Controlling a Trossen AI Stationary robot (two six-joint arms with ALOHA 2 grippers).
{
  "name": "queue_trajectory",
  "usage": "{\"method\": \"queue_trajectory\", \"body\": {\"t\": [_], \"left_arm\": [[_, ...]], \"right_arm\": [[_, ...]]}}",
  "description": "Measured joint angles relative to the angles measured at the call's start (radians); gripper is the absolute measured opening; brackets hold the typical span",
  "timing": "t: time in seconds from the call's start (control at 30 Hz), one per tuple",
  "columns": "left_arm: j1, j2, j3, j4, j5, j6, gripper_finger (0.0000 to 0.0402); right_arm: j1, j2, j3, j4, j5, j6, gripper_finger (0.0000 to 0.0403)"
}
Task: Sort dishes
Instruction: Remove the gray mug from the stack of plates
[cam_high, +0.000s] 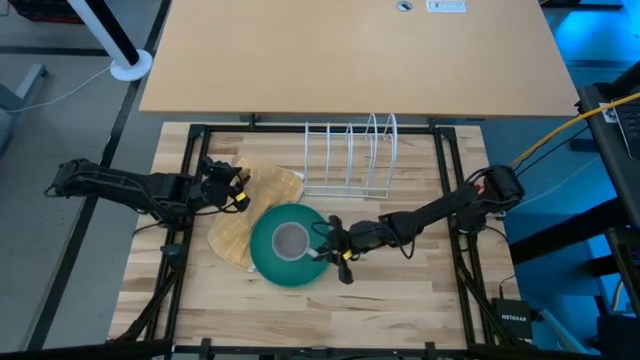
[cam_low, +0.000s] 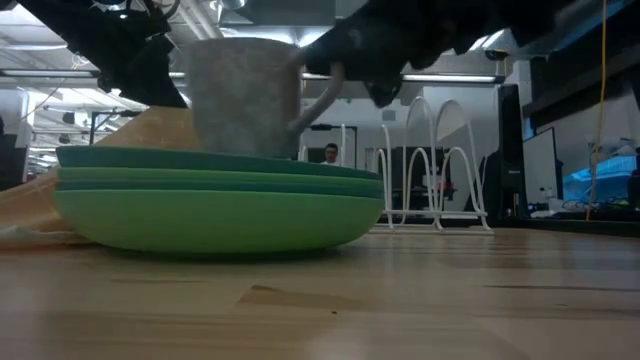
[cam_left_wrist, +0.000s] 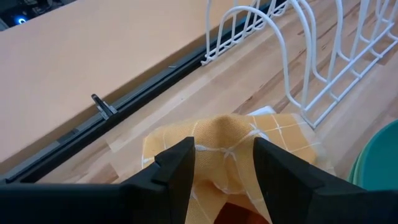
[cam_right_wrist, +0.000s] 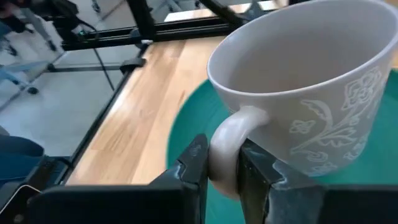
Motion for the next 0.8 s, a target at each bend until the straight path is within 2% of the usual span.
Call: {"method": "queue_trajectory", "body": {"t": [0.37,0.53,0.67,0.8], "left_arm": [[0.0,0.0,0.0,0.001,0.0,-0.001,0.0155],[0.0,0.0,0.0,0.0,0.0,-0.01,0.0155],[0.0,0.0,0.0,0.0,0.0,-0.011,0.0155],[0.0,0.0,0.0,0.001,0.0,-0.011,0.0155]], "right_arm": [[0.001,-0.327,0.002,-0.46,0.167,-0.042,0.0059],[0.001,-0.472,0.002,-0.695,0.221,0.018,0.0059],[0.001,-0.536,0.0,-0.865,0.248,0.097,0.0059],[0.001,-0.543,-0.084,-0.858,0.216,0.189,0.0059]]}}
